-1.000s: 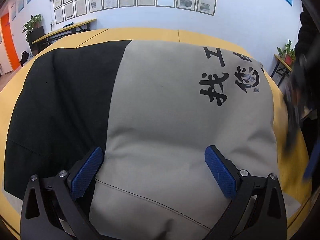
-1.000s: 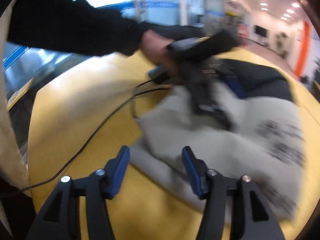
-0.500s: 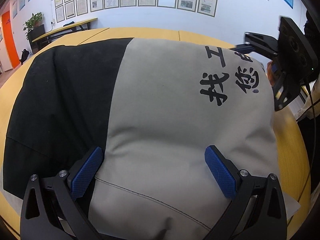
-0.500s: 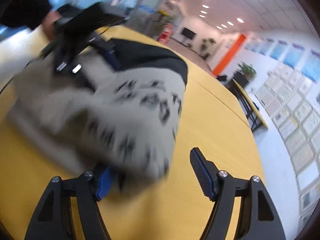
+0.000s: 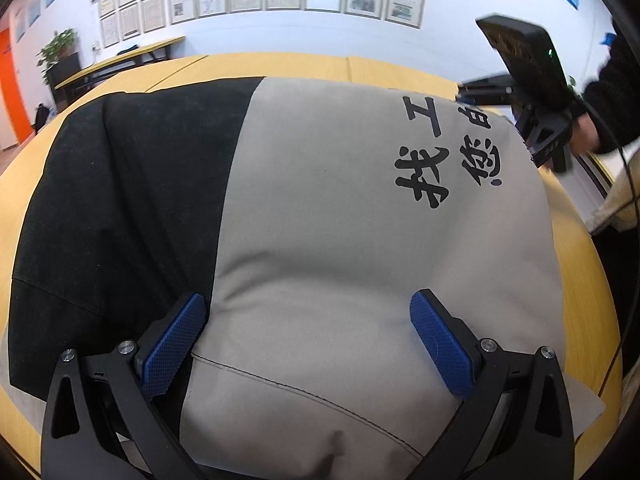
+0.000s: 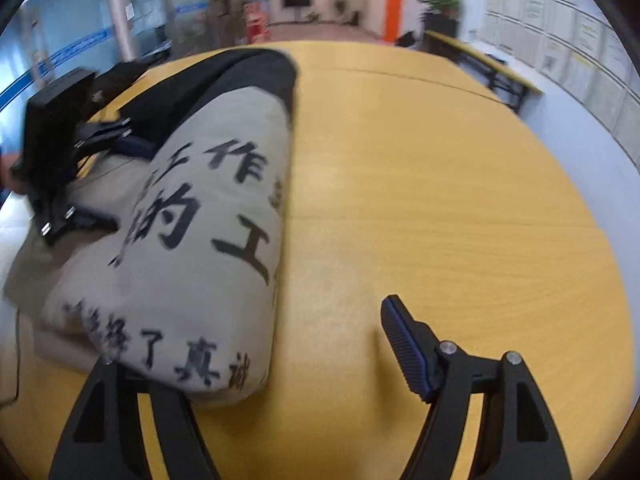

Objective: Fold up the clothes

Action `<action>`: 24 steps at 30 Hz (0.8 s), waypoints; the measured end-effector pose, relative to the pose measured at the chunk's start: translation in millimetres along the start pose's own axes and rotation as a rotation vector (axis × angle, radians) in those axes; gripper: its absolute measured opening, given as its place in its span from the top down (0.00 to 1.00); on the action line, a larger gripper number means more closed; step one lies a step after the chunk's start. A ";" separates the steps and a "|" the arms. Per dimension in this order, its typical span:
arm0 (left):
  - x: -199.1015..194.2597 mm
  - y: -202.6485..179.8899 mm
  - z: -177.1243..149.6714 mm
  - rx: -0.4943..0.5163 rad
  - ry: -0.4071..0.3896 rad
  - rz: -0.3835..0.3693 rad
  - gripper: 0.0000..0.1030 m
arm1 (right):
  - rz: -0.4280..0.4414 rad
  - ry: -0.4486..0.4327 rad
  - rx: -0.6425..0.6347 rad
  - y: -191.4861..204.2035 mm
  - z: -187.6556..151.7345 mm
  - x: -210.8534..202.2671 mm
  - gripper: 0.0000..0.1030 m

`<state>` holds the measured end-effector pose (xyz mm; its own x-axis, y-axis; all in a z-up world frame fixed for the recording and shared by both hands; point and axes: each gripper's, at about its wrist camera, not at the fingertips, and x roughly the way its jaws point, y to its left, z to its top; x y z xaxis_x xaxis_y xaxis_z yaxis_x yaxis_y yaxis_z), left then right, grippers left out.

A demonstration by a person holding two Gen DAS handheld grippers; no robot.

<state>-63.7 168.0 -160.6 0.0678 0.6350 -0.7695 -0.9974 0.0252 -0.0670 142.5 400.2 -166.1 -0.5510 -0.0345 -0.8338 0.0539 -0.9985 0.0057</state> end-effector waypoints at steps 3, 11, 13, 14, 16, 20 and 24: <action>2.0 3.8 1.1 0.004 0.000 0.002 0.00 | 0.051 0.015 -0.196 5.8 -5.7 -37.7 0.26; 6.3 13.8 3.4 0.003 -0.004 0.007 0.00 | 0.316 -0.124 -0.501 50.6 59.1 -81.0 0.26; 11.5 12.4 7.1 0.003 -0.004 0.008 0.00 | 0.306 -0.022 -0.518 64.4 57.1 -35.2 0.28; 13.2 12.4 9.5 0.003 -0.004 0.008 0.00 | 0.301 0.030 -0.527 71.1 55.8 -12.1 0.28; 15.4 9.3 12.4 0.005 -0.004 0.011 0.00 | 0.281 0.009 -0.542 68.2 39.7 -2.6 0.27; 24.4 -1.6 22.3 -0.005 0.014 0.038 0.00 | 0.269 0.053 -0.537 69.7 33.9 5.1 0.27; -3.4 -35.7 41.9 -0.007 0.041 0.057 0.00 | 0.351 0.074 -0.587 65.4 36.5 1.0 0.24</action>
<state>-29.3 197.4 -129.0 0.0121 0.6032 -0.7975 -0.9995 -0.0156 -0.0270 115.1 333.3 -146.4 -0.3614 -0.3285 -0.8726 0.6729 -0.7397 -0.0002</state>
